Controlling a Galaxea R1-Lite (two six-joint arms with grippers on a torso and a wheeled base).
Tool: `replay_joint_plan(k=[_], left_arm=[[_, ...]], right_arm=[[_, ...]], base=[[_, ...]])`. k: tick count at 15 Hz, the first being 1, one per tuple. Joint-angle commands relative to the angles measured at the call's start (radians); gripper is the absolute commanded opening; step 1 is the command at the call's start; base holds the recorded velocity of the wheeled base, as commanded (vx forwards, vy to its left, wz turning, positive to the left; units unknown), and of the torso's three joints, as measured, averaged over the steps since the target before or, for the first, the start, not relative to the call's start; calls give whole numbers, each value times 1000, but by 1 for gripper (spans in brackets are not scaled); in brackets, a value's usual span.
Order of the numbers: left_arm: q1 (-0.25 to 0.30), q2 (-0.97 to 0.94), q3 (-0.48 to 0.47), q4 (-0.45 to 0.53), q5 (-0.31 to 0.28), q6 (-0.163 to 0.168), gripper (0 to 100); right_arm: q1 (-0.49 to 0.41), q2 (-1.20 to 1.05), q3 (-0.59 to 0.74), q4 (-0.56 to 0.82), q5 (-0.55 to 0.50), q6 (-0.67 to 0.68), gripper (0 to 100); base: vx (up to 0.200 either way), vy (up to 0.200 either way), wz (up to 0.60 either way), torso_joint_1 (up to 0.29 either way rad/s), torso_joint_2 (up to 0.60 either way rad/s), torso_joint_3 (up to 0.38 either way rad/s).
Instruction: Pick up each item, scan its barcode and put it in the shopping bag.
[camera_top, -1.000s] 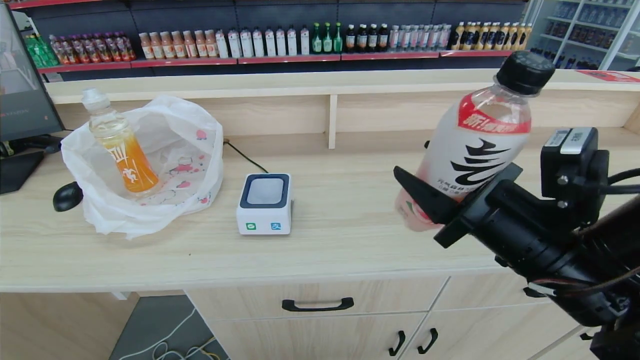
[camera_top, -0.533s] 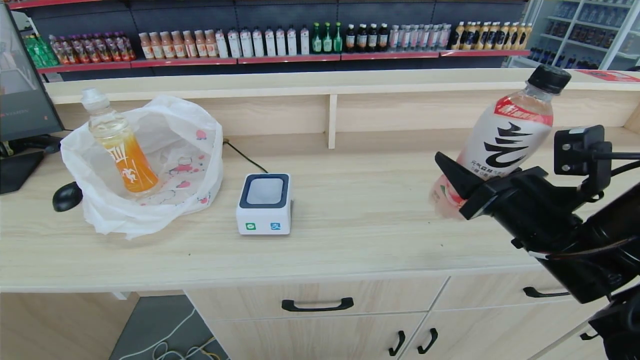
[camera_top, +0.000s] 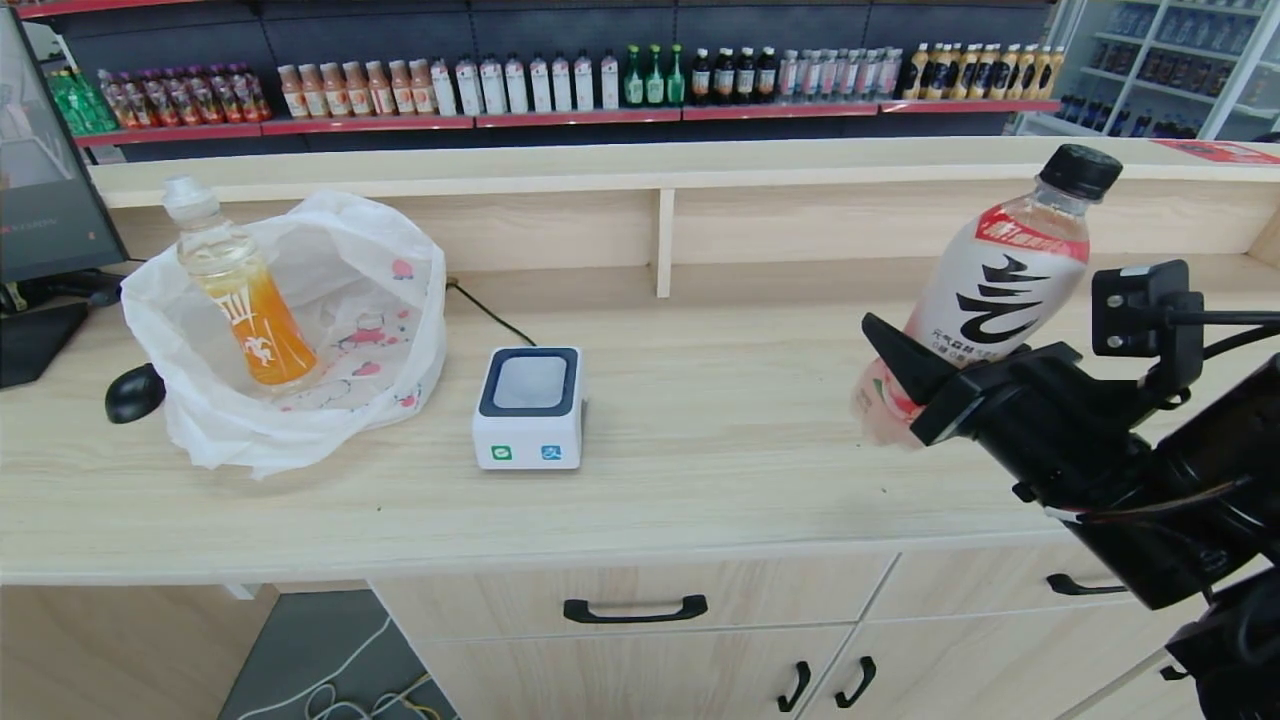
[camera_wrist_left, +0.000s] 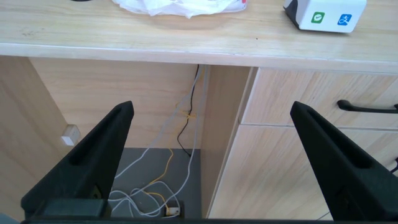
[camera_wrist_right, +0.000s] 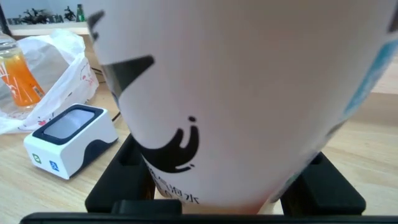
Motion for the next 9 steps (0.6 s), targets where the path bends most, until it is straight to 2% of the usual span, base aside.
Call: replay_joint_plan(k=[1,3,6,9], left_arm=[[0,0,0,0,0,1,100],[0,0,0,0,0,-2,100],[0,0,0,0,0,-2,100],[0,0,0,0,0,-4,100]], right_arm=[[1,9,0,-1,0,-1,0],[2,18,-7,-1,2,-1,0],[2,13,-7,-1,2,-1,0],[2,16,-17,-1,2,-1,0]], base=[[0,0,0,0,0,0],[0,0,0,0,0,0],[-200,0,0,14,10,4],[0,0,0,0,0,0]])
